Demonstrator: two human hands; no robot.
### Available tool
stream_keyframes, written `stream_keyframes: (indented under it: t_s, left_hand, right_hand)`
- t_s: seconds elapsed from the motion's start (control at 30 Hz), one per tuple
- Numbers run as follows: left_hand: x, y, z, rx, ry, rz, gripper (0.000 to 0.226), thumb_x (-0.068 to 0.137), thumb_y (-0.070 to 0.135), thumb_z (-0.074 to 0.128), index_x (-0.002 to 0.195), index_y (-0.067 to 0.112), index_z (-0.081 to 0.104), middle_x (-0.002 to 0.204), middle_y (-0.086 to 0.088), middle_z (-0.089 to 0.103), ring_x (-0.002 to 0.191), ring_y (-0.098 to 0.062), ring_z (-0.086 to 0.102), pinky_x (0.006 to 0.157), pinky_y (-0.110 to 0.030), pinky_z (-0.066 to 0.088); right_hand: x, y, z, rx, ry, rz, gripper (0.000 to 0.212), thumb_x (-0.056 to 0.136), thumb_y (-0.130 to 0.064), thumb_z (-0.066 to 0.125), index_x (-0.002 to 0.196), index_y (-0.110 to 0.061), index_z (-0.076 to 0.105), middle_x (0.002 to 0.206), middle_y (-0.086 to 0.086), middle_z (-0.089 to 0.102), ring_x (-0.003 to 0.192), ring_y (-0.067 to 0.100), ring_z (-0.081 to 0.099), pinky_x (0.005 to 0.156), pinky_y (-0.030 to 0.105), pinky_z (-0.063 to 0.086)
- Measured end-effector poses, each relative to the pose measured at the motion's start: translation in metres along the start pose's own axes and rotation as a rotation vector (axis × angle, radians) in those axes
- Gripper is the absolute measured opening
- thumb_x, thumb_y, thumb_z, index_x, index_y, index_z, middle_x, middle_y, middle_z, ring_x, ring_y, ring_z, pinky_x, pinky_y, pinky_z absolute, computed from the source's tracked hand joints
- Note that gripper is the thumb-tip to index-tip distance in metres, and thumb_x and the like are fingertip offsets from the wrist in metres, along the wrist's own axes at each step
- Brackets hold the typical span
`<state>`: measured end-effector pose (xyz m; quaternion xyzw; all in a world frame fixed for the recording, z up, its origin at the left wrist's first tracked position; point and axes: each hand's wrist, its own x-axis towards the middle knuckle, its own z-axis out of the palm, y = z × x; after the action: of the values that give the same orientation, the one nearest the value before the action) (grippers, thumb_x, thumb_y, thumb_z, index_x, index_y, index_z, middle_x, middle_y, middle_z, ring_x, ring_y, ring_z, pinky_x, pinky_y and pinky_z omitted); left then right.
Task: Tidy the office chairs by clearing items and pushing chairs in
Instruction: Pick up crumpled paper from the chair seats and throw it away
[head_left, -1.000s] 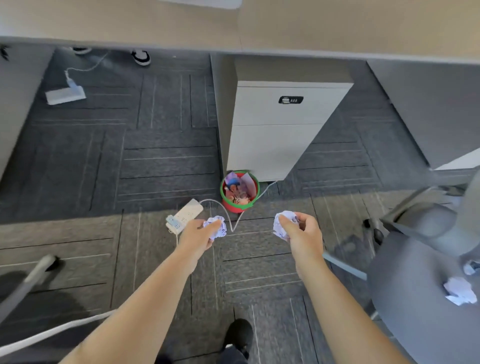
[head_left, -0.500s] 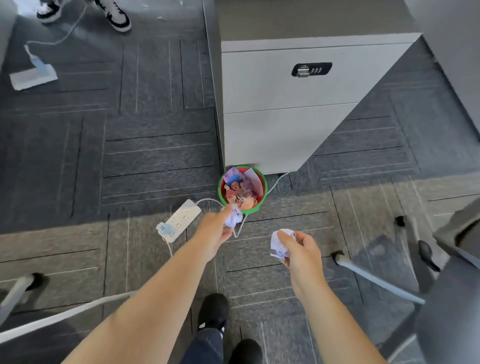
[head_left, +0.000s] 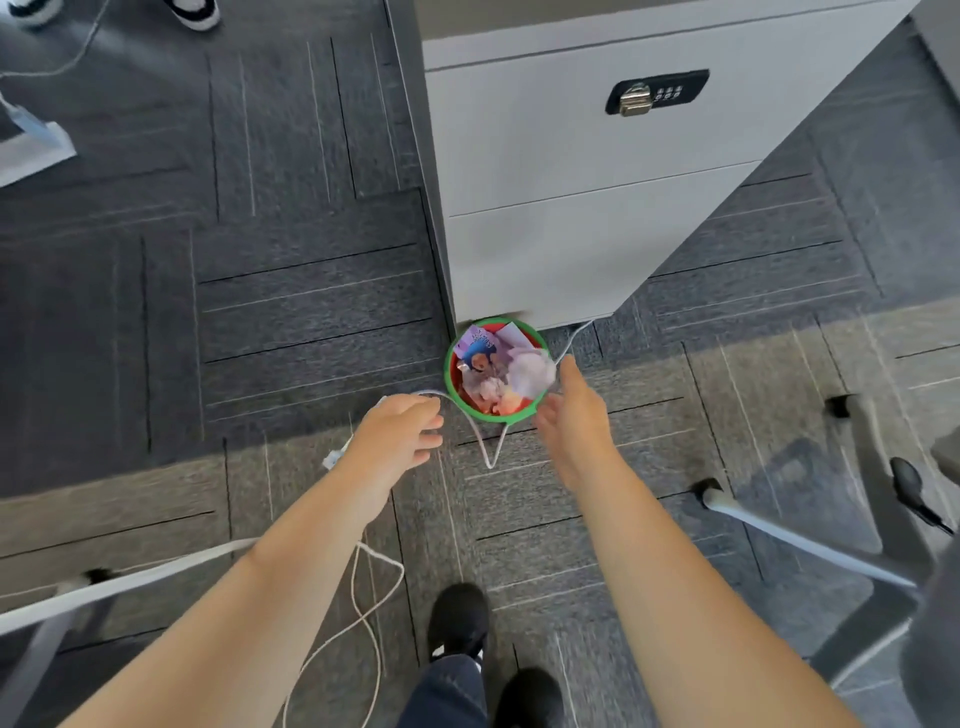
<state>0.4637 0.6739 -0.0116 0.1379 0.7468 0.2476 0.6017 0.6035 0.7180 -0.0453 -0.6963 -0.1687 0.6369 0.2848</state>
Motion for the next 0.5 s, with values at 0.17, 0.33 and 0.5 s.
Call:
stream_keyframes:
  t_s: [0.17, 0.33, 0.5]
  left_hand:
    - [-0.018, 0.021, 0.0, 0.059, 0.024, 0.047, 0.03, 0.094, 0.022, 0.042, 0.12, 0.008, 0.05, 0.109, -0.007, 0.056, 0.097, -0.02, 0.054, 0.087, -0.03, 0.042]
    - [-0.056, 0.053, 0.028, 0.072, -0.041, 0.145, 0.012, 0.093, 0.016, 0.043, 0.085, 0.015, 0.053, 0.088, -0.002, 0.058, 0.071, -0.009, 0.052, 0.067, -0.021, 0.04]
    - [-0.115, 0.09, 0.078, 0.032, -0.208, 0.237, 0.03, 0.092, 0.006, 0.04, 0.068, 0.019, 0.053, 0.064, 0.004, 0.06, 0.059, -0.007, 0.053, 0.057, -0.017, 0.04]
  right_hand:
    - [-0.021, -0.009, -0.017, -0.073, 0.133, -0.107, 0.016, 0.093, -0.023, 0.043, 0.081, -0.013, 0.047, 0.073, -0.002, 0.049, 0.08, 0.017, 0.049, 0.082, 0.04, 0.045]
    - [-0.066, -0.034, -0.053, 0.01, 0.186, -0.219, 0.023, 0.09, -0.009, 0.046, 0.068, -0.018, 0.051, 0.07, 0.004, 0.056, 0.062, 0.013, 0.049, 0.058, 0.024, 0.039]
    - [-0.129, -0.081, -0.118, 0.101, 0.269, -0.322, 0.022, 0.09, -0.01, 0.048, 0.07, -0.019, 0.053, 0.069, -0.001, 0.058, 0.064, 0.012, 0.053, 0.06, 0.018, 0.045]
